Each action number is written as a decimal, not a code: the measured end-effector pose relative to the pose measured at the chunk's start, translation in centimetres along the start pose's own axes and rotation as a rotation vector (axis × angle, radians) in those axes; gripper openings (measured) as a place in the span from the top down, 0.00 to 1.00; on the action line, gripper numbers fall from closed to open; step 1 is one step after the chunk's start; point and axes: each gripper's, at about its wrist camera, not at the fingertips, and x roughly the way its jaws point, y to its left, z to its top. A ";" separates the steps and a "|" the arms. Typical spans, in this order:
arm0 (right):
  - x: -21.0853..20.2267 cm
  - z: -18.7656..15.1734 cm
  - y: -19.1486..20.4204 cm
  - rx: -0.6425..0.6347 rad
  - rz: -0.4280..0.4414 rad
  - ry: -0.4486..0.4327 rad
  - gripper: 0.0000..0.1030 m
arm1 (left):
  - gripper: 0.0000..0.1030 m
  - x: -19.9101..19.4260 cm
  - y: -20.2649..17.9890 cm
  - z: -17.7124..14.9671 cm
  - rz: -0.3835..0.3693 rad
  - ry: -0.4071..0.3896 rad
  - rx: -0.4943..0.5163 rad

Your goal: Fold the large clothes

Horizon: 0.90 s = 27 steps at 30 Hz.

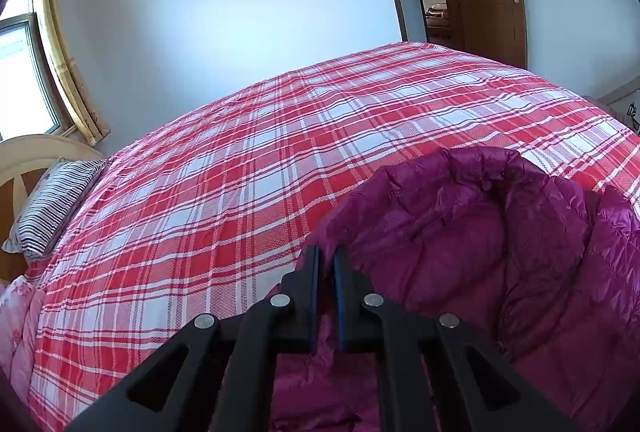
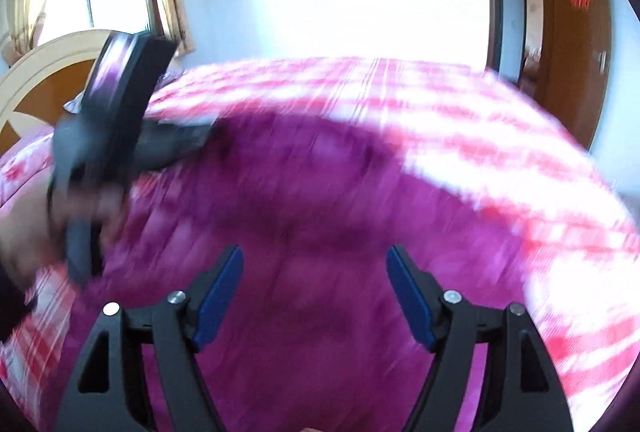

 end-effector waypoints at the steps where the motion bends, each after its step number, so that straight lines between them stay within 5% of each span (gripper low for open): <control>1: 0.6 1.3 -0.6 -0.014 -0.021 -0.005 0.26 | 0.94 0.0 0.1 -0.2 -0.008 0.002 -0.006; 6: 7.4 7.4 -3.9 -0.069 -0.075 0.069 0.25 | 0.94 -0.3 0.9 -0.8 -0.032 0.002 -0.030; 13: 14.1 8.3 -3.1 -0.228 -0.009 0.206 0.26 | 0.94 -0.4 1.3 -1.3 -0.059 -0.001 -0.022; 16: 15.0 8.2 -3.4 -0.227 0.006 0.233 0.53 | 0.94 -0.1 1.6 -1.5 -0.060 0.005 -0.026; 18: 14.5 7.6 -3.2 -0.262 -0.006 0.230 0.83 | 0.94 0.1 1.9 -1.8 -0.063 0.013 -0.033; 27: 12.2 3.8 -2.7 -0.409 -0.051 0.166 0.89 | 0.93 -1.8 1.9 -2.9 -0.143 0.055 -0.108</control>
